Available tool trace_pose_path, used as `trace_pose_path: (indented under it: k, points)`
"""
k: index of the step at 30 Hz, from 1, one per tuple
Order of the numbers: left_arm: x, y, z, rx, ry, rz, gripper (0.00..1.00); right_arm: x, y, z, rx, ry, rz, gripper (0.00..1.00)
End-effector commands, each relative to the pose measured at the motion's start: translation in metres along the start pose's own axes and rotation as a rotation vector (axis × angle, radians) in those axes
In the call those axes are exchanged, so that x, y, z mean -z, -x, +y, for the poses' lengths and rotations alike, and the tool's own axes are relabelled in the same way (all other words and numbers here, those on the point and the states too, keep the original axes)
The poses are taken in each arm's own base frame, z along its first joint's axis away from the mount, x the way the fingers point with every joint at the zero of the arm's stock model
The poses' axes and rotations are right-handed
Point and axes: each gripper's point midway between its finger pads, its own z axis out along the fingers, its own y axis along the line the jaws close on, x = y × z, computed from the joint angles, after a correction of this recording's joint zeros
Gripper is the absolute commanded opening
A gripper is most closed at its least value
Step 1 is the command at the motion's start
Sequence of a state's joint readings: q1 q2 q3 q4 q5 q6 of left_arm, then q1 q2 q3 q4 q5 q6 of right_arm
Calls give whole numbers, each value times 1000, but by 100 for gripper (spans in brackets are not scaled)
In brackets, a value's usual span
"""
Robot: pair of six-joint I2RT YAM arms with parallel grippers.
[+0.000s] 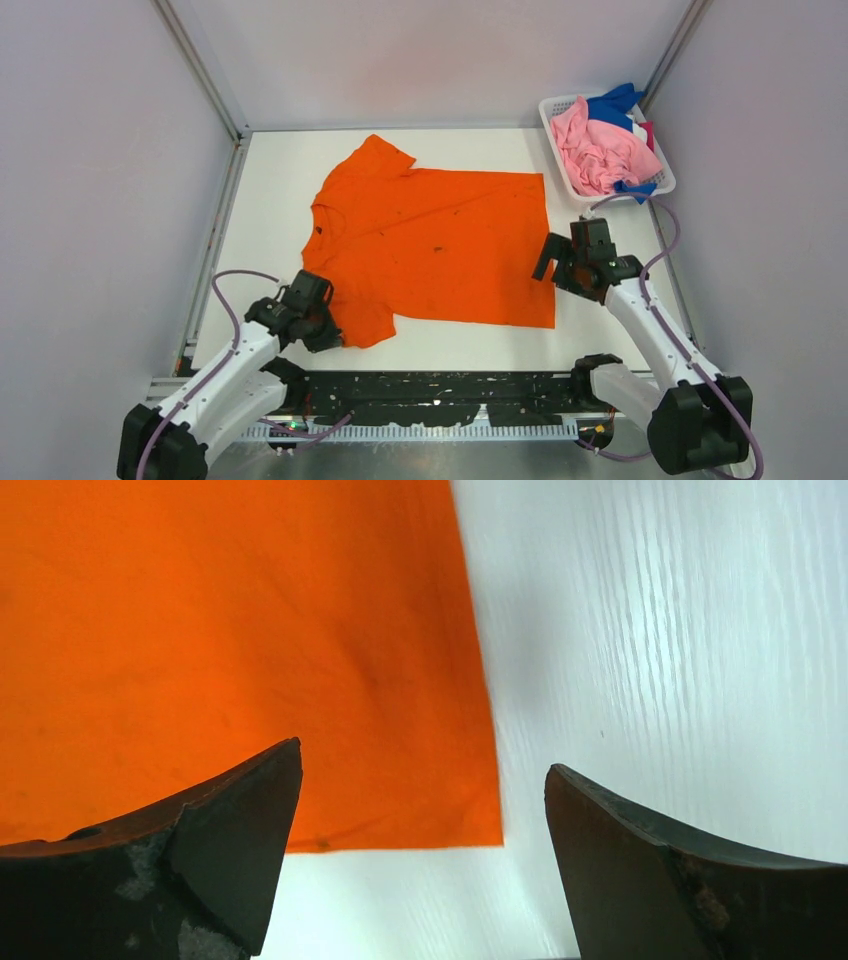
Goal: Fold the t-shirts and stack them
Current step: Grab the side of the flattened tshirt closest away from the robot with both arms, then fold the flattened tshirt in 1/3 of the way
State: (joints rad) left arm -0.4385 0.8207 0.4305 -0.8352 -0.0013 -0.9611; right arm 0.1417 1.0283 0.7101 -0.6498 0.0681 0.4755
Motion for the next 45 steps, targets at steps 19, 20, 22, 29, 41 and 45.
trace_pose_path:
  k: [19,20,22,29,41,45]
  points:
    - [11,-29,8,-59,-78,74,0,-11,-106,-23,-170,8,232,53]
    - [10,-29,7,-58,-85,74,0,-14,-106,-22,-169,8,233,52]
    - [10,-28,6,-58,-87,76,0,-18,-104,-23,-171,2,226,52]
    - [12,-28,10,-57,-77,63,0,-27,-98,-27,-177,-34,201,38]
    - [26,-64,24,12,-114,167,0,7,-87,-52,-179,-196,176,5]
    - [25,-74,23,39,-175,184,0,9,-90,-52,-180,-198,190,5]
